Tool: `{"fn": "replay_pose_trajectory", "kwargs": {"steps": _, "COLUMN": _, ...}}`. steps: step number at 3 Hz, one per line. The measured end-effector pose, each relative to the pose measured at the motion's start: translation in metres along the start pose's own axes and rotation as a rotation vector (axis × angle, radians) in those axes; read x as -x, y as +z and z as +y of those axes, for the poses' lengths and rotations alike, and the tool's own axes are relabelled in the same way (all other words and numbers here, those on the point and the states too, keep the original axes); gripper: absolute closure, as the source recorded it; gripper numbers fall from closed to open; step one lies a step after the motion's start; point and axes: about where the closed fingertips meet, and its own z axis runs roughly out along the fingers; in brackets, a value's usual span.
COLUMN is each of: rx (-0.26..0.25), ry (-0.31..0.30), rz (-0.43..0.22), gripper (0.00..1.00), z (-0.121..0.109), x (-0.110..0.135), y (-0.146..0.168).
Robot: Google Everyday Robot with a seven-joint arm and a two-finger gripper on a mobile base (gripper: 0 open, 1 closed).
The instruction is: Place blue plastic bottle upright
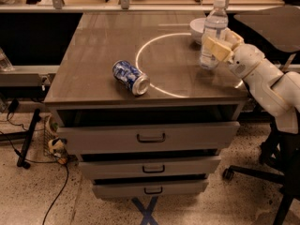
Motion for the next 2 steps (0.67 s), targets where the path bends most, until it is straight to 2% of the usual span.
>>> {"fn": "replay_pose_trajectory", "kwargs": {"steps": 2, "rx": 0.045, "ry": 0.011, "rz": -0.038, "gripper": 1.00, "z": 0.0055, "x": -0.0066, "y": -0.0047}}
